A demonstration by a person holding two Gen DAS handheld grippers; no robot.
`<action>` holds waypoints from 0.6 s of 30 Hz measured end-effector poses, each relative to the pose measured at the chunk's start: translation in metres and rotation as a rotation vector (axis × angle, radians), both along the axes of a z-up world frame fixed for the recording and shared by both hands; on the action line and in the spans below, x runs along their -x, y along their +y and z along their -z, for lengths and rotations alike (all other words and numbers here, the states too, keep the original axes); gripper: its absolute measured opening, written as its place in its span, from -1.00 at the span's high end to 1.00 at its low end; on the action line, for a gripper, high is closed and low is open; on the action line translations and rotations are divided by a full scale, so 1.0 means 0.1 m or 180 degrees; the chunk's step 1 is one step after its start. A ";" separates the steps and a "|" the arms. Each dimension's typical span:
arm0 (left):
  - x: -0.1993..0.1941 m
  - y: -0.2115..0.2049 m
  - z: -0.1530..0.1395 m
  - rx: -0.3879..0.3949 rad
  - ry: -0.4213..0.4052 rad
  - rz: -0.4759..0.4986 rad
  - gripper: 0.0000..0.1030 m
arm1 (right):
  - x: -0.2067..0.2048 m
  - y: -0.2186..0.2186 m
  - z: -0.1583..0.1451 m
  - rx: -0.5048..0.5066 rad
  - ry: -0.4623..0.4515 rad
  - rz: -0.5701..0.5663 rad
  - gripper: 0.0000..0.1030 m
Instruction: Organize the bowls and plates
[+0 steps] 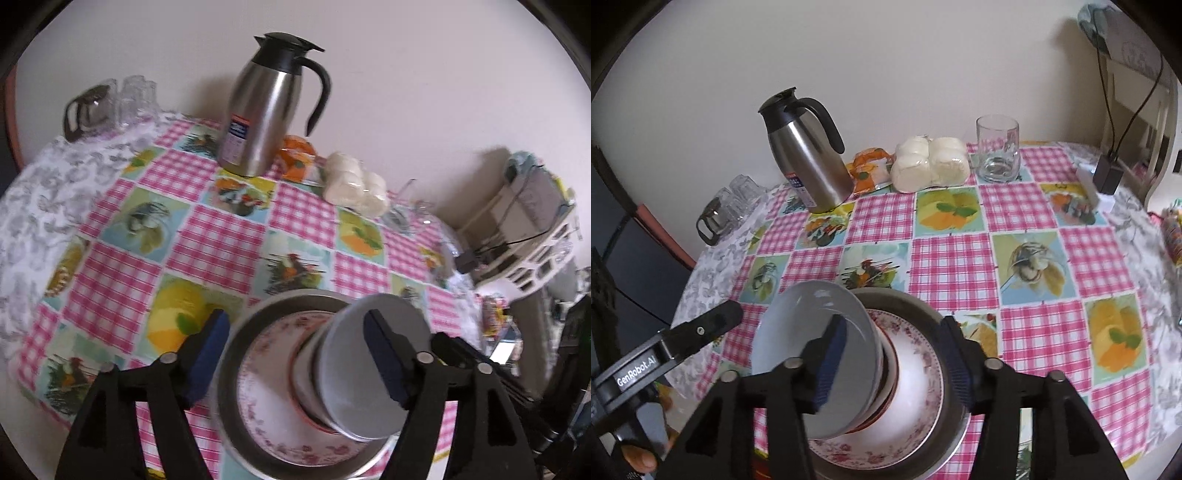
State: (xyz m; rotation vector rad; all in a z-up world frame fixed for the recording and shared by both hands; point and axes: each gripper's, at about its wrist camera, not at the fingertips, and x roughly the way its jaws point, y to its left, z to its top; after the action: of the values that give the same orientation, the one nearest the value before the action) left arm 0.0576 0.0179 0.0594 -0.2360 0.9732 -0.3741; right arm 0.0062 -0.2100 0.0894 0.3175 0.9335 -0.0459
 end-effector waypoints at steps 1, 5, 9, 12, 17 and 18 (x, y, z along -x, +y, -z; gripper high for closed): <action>-0.01 0.01 0.01 -0.0047 -0.0005 -0.0026 -0.51 | 0.00 0.00 0.00 0.0013 0.0001 0.0000 -0.17; -0.02 0.03 0.05 -0.0180 -0.0003 -0.0106 -0.59 | -0.01 -0.02 0.04 0.0039 0.0027 0.0022 -0.35; -0.03 0.05 0.07 -0.0326 -0.0058 -0.0183 -0.74 | -0.03 -0.04 0.07 0.0110 0.0062 0.0056 -0.46; -0.03 0.06 0.06 -0.0419 -0.0152 -0.0242 -0.96 | -0.03 -0.04 0.09 0.0155 0.0056 0.0057 -0.60; 0.01 0.09 0.05 -0.0546 -0.0239 -0.0312 -0.98 | 0.01 0.00 0.08 0.0287 -0.0004 0.0011 -1.00; 0.04 0.09 0.05 -0.0605 -0.0266 -0.0324 -0.98 | 0.02 0.00 0.09 0.0303 -0.0005 0.0004 -1.00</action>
State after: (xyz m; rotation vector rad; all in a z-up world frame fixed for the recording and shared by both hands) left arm 0.0536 0.0268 0.0547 -0.0959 0.9041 -0.1951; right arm 0.0041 -0.2101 0.0805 0.2299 0.9266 -0.0908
